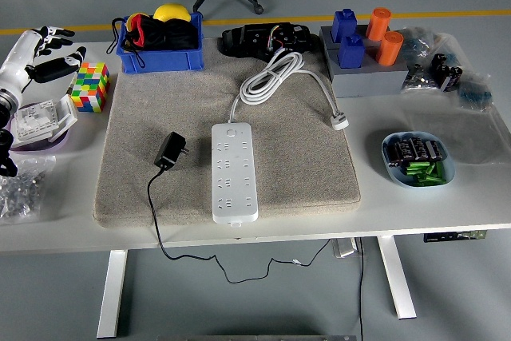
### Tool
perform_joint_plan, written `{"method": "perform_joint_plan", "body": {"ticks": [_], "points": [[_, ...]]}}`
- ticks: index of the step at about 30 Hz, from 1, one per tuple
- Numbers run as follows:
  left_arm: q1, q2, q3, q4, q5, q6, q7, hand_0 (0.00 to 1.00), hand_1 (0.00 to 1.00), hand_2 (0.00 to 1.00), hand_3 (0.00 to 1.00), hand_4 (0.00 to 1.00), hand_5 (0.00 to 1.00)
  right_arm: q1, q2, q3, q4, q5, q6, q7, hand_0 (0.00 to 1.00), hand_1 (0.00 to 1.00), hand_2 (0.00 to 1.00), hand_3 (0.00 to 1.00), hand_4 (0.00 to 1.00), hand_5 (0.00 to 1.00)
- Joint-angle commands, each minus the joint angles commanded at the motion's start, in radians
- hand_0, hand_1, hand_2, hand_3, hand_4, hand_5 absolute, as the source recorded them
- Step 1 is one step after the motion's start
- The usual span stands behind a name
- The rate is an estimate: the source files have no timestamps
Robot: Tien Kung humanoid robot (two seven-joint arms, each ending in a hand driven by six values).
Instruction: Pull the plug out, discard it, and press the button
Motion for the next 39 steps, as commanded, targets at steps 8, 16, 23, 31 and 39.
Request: {"method": "perform_joint_plan", "body": {"ticks": [8,16,23,31,39], "points": [[-0.003,0.002,0.001,0.000,0.002,-0.002,0.003,0.832,0.819,0.755,0.765,0.649,0.405,0.001,-0.001,-0.003,0.000,0.002,0.000,0.000,0.743,0.654,0.640,0.612,0.648,0.468],[-0.004,0.002,0.000,-0.001,0.003,-0.001,0.002,0.831,0.818,0.754,0.764,0.647,0.397,0.000,0.000,0.001,0.000,0.000,0.000,-0.001,0.744,0.654,0.640,0.612,0.648,0.469],[-0.004,0.002,0.000,0.000,0.005,-0.003,0.005,0.829,0.816,0.753,0.764,0.647,0.397,0.001,-0.001,-0.002,0.000,0.002,0.000,0.000,0.744,0.654,0.641,0.612,0.648,0.469],[-0.002,0.002,-0.001,-0.001,0.004,-0.003,0.005,0.828,0.814,0.753,0.762,0.647,0.394,0.000,-0.001,-0.001,0.000,0.001,0.000,0.000,0.744,0.654,0.642,0.612,0.649,0.471],[-0.002,0.001,0.001,0.000,0.004,-0.004,0.003,0.827,0.815,0.753,0.761,0.647,0.389,0.002,0.000,-0.002,0.000,0.002,0.000,0.001,0.744,0.654,0.642,0.612,0.649,0.471]]}}
